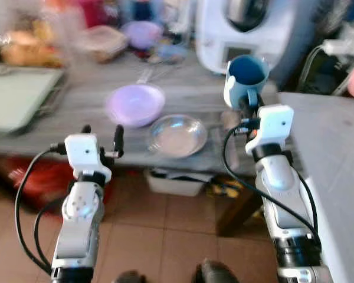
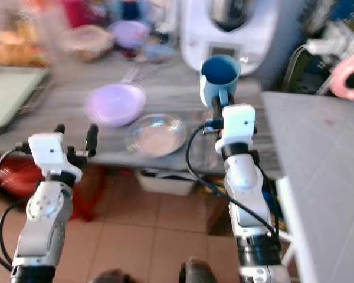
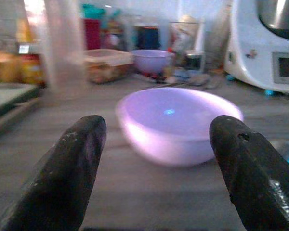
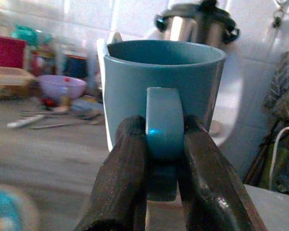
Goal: Setting the table
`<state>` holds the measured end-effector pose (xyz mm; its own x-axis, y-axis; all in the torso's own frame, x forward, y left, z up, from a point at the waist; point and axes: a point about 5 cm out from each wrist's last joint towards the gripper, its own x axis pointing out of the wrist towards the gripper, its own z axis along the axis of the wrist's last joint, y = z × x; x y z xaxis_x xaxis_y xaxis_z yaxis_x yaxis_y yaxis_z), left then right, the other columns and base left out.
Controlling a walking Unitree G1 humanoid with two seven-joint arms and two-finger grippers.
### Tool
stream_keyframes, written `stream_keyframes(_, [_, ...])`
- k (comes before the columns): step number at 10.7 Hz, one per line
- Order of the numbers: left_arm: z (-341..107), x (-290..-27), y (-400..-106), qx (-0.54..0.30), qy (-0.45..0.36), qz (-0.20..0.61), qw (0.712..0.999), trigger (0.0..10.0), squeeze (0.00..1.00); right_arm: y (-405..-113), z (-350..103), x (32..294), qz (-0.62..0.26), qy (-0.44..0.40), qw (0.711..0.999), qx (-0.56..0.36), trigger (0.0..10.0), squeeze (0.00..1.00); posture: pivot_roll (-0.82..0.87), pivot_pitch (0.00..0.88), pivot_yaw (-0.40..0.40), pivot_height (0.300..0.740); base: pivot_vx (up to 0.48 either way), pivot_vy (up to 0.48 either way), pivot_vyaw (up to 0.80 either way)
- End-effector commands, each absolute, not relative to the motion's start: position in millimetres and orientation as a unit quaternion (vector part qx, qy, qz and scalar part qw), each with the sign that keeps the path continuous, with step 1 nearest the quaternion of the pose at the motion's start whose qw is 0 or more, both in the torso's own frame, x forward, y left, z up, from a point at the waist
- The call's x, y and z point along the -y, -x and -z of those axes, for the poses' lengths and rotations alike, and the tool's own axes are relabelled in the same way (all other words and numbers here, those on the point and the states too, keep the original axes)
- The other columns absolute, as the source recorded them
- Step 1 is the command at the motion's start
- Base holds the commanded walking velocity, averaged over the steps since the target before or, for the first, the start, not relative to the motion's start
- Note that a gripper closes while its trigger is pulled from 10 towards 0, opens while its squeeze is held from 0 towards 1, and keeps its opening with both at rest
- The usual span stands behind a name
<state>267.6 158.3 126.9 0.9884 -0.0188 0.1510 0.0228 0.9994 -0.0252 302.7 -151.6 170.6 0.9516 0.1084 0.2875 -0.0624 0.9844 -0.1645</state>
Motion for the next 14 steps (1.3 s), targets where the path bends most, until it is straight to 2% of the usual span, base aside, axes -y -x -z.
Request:
stream_keyframes(1, [-130,-154,-268,0.078,0.02,0.014,0.997,10.0,0.0,-304,-176,157,-0.039,0.081,0.983,0.16,10.0,0.0,-0.01,0.074,-0.011,0.74,0.469,0.0,0.0])
stream_keyframes(2, [-134,-165,-266,0.088,0.018,-0.03,0.996,10.0,0.0,-306,-177,152,-0.064,0.069,0.982,0.162,10.0,0.0,-0.01,0.086,-0.009,0.74,0.0,0.0,0.0])
stream_keyframes(4, [-135,-178,-263,0.088,0.001,-0.06,0.994,10.0,0.0,-307,-179,150,-0.096,0.055,0.98,0.163,10.0,0.0,-0.01,0.099,-0.008,0.74,0.0,0.0,0.0])
stream_keyframes(5, [-135,-182,-260,0.086,-0.003,-0.065,0.994,10.0,0.0,-308,-181,148,-0.121,0.067,0.976,0.17,10.0,0.0,0.0,0.112,-0.005,0.74,0.0,0.0,0.0])
stream_keyframes(7, [-138,-185,-255,0.086,-0.007,-0.071,0.994,10.0,0.0,-313,-186,147,-0.148,0.068,0.971,0.176,10.0,0.0,0.0,0.121,-0.007,0.74,0.0,0.0,0.79])
stream_keyframes(14, [-132,-196,-237,0.059,-0.025,-0.071,0.995,10.0,0.0,-327,-165,153,-0.163,0.044,0.979,0.116,10.0,0.0,0.04,0.173,-0.005,0.74,0.0,0.0,0.0])
